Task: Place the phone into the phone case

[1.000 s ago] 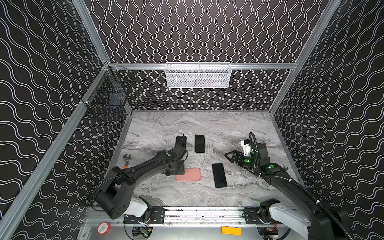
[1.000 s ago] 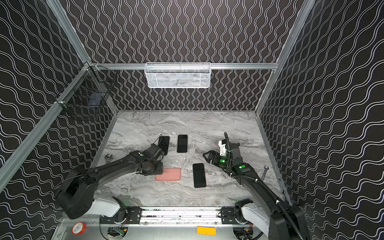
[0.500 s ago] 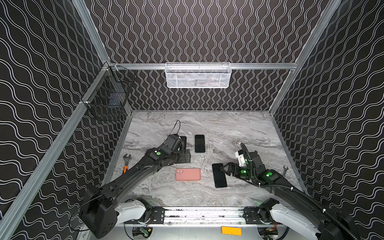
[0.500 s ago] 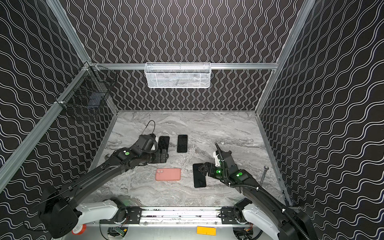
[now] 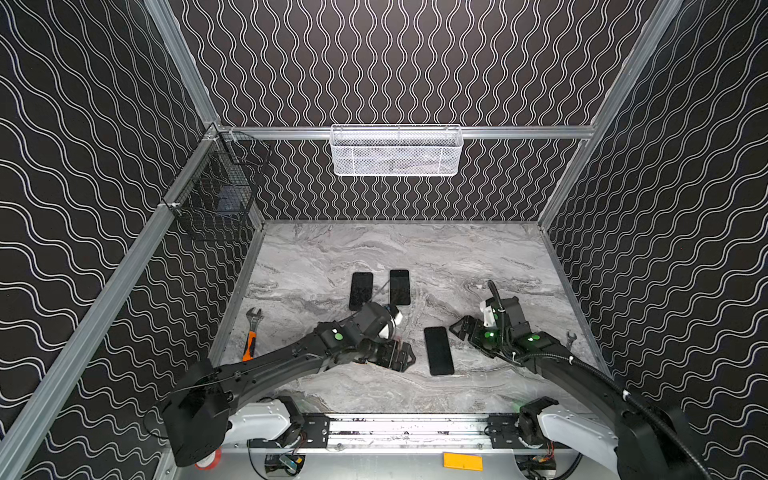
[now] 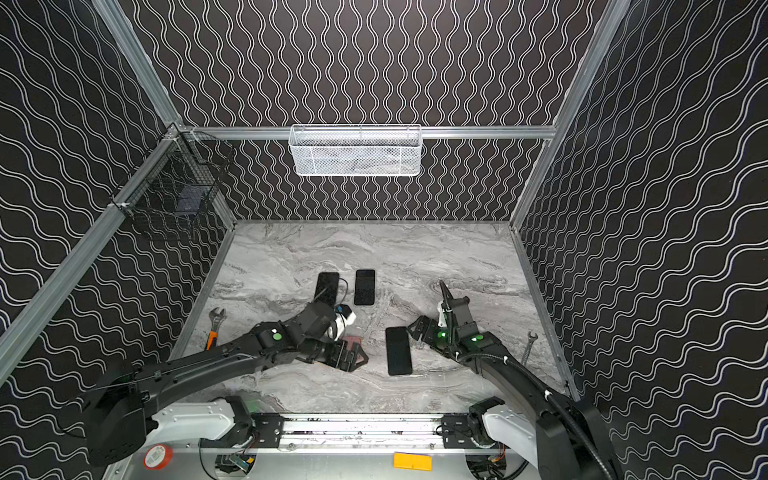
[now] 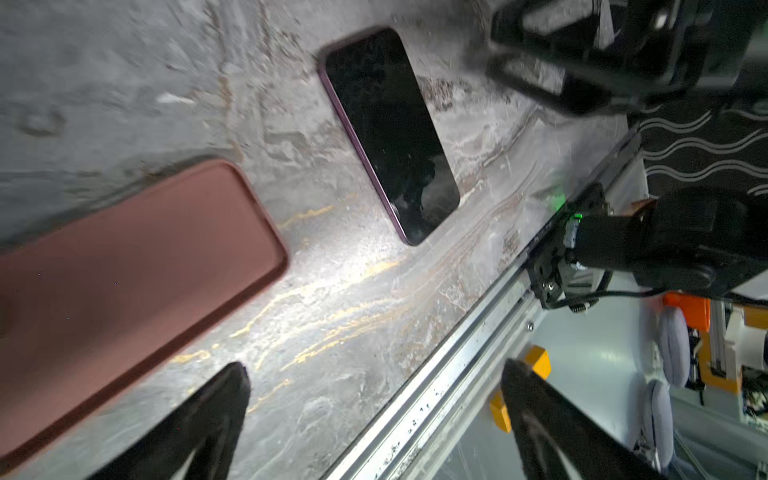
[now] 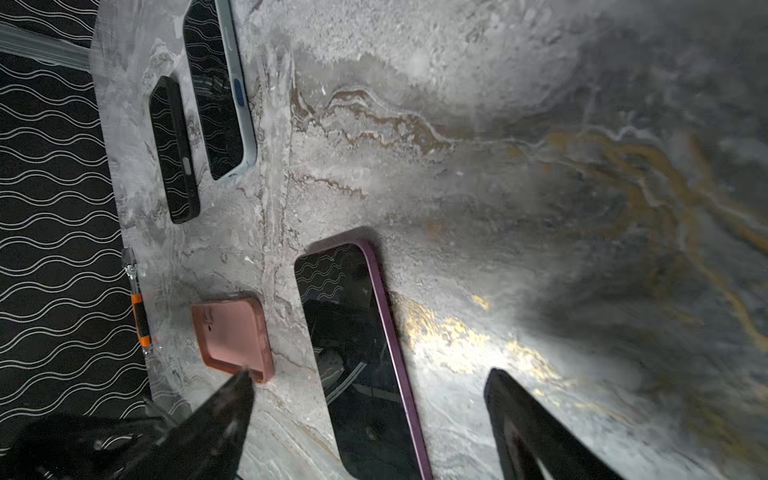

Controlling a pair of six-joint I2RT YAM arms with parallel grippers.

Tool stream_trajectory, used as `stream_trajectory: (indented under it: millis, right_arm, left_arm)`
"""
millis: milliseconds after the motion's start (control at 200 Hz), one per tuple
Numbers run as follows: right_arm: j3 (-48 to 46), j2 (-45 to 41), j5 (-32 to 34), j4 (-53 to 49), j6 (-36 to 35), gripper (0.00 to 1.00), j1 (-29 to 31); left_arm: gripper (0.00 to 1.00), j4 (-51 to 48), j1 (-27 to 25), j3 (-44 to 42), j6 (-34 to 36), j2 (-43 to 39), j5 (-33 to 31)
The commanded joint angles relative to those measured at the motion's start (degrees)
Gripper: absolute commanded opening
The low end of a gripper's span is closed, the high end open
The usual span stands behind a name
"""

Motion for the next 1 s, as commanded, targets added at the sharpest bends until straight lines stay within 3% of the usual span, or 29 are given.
stream_trajectory:
  millis: [0, 200, 491, 996]
  right_arm:
    - [1.3, 3.1, -4.4, 4.3, 0.6, 0.9, -0.5]
    - [2.4, 9.0, -8.5, 8.2, 1.2, 0.89, -0.7]
    - [2.9, 11.0, -9.4, 9.3, 1.0, 0.89, -0.8]
    - [4.5, 16.5, -12.8, 13.1, 1.5, 0.89, -1.4]
  left_arm:
    - [0.98, 6.8, -2.9, -0.2, -0.5, 3.0, 2.1]
    - [0.98, 10.1, -6.0, 3.9, 2.2, 13.2, 3.1]
    - [0.98, 14.3, -6.9, 9.0, 3.9, 25.0, 6.7]
    - [0.98, 15.4, -10.2, 14.5, 3.7, 31.6, 8.4]
